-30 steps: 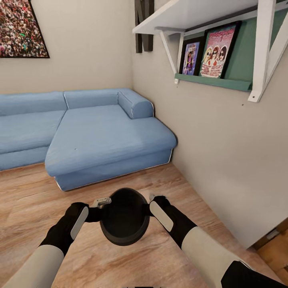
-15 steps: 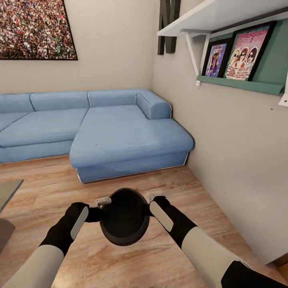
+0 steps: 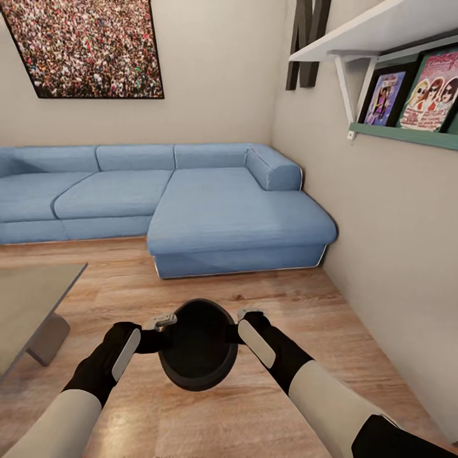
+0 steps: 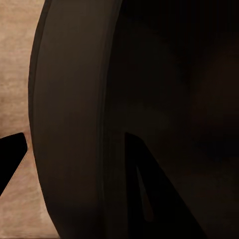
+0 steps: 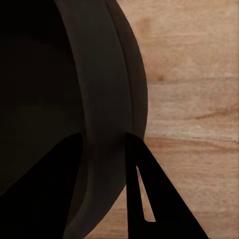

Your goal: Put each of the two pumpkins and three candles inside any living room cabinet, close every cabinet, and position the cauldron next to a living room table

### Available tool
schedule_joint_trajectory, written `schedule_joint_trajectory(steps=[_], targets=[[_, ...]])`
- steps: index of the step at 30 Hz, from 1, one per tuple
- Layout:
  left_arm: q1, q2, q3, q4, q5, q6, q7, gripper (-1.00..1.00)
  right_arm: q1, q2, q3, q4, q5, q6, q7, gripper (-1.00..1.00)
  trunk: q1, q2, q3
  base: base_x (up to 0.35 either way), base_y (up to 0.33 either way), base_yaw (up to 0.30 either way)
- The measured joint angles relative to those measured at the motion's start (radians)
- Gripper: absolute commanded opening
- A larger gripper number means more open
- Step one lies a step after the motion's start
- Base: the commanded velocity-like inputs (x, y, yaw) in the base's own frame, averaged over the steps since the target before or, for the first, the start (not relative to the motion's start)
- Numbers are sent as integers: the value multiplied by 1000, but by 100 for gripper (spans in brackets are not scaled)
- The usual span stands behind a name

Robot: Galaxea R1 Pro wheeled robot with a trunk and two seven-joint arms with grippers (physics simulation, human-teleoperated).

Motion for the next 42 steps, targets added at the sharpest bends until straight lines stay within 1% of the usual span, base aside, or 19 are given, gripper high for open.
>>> schedule_joint_trajectory(steps=[8,15,24,33,42], targets=[[0,0,-1,2,2,-1,1,-100,0,0,0,2,-1,0,0,-100,0,0,4,-50,0,234],[0,0,-1,2,2,0,1,-100,0,0,1,3,-2,-1,0,-100,0,0,5,-179,0,35],[0,0,-1,2,0,0,1,-100,0,0,2,4,-4,-2,1,-100,0,0,5,-267,0,31],[0,0,-1,2,3,-2,2,-100,0,0,0,2,0,-1,1,-100,0,0,5,-45,0,223],[0,0,-1,2,4,-2,2,-100,1,0,-2,-1,4,3,1,-100,0,0,5,-73,0,31]])
